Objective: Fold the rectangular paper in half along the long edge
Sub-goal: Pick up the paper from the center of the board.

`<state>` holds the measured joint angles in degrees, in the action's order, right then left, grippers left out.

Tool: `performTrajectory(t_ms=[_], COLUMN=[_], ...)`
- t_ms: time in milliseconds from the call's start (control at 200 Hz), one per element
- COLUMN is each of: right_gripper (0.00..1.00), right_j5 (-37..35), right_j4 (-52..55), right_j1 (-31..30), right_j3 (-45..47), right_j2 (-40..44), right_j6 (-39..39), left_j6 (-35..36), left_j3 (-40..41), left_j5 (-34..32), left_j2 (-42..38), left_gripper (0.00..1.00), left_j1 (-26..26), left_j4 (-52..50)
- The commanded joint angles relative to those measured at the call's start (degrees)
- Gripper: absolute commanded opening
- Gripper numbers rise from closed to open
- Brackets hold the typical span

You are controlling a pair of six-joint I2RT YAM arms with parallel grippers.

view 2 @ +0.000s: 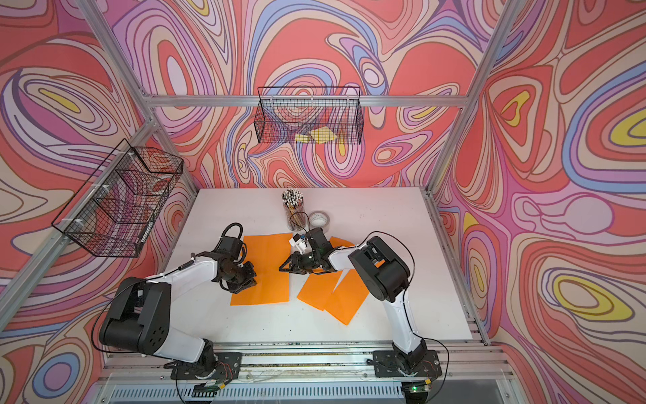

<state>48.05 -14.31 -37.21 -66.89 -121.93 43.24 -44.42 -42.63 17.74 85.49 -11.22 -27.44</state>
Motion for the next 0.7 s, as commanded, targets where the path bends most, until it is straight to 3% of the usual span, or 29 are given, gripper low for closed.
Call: performTrajectory(t_ms=[0, 210, 345, 446, 691], right_gripper=[0.21, 0.06, 0.05, 0.05, 0.05], right_j5=[0.2, -3.6, -3.0, -3.5, -7.8], right_j4=[-1.9, 9.4, 12.2, 14.4, 24.4], right_j1=[-0.3, -0.3, -0.3, -0.3, -0.3], right_j3=[-0.2, -1.5, 0.0, 2.0, 5.4], right_j2=[1.1, 3.2, 6.8, 10.7, 19.1], right_j6=[0.9, -5.3, -6.6, -7.5, -10.3], left_j6=[-1.6, -3.0, -2.5, -1.9, -1.8], left_j3=[0.4, -0.1, -1.8, -2.6, -1.2], left_j5=[-0.6, -0.1, -4.1, -6.3, -2.7], left_j2=[-2.5, -6.8, -12.0, -14.8, -12.9], left_gripper=[0.00, 0.00, 0.00, 0.11, 0.14], left_j1=[-0.6, -2.5, -2.6, -2.5, -2.5], left_j4=[-3.0, -4.5, -9.4, -11.6, -8.3])
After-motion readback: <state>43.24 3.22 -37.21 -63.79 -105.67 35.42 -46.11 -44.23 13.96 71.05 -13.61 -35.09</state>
